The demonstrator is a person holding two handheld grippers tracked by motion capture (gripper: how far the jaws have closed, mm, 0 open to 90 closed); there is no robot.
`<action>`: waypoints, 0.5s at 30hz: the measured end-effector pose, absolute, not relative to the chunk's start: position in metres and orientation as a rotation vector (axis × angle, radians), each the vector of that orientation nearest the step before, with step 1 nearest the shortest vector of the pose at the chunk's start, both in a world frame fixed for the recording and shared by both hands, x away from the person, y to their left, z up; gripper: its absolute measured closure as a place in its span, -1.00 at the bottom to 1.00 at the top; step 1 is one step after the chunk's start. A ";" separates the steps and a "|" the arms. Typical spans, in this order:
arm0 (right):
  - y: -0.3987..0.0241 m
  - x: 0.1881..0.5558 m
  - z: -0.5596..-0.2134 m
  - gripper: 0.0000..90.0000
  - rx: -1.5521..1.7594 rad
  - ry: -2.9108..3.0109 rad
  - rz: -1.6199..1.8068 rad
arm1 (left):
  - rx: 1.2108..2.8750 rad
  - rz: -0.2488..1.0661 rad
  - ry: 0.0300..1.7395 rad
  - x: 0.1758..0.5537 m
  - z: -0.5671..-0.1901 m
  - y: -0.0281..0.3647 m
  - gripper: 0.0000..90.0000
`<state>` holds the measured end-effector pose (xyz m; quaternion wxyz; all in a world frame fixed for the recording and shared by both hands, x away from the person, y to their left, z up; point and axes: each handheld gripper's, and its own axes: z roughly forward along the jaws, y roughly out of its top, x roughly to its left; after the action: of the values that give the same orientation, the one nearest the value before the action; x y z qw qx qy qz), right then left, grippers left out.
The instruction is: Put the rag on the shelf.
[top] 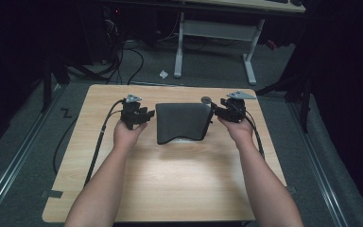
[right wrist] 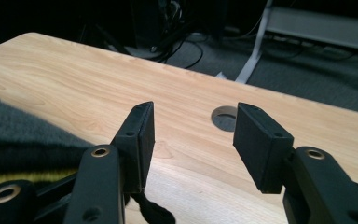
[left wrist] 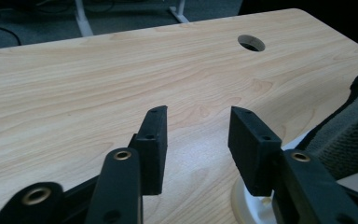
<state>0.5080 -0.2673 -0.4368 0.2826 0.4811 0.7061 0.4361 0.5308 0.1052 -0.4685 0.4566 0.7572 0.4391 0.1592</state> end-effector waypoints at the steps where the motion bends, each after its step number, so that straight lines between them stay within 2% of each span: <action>1: -0.269 0.506 -0.437 0.08 1.284 1.886 1.162 | 1.866 0.400 1.080 0.530 -0.468 0.106 0.24; 8: -0.277 0.491 -0.437 0.03 1.272 1.899 1.143 | 1.837 0.423 1.065 0.515 -0.467 0.115 0.15; 15: -0.277 0.468 -0.436 -0.02 1.205 1.907 1.115 | 1.807 0.395 1.040 0.491 -0.471 0.128 -0.06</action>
<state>0.4682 -0.2770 -0.4361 0.3077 0.4558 0.7210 0.4215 0.4910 0.1279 -0.4710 0.4878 0.7433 0.4279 0.1623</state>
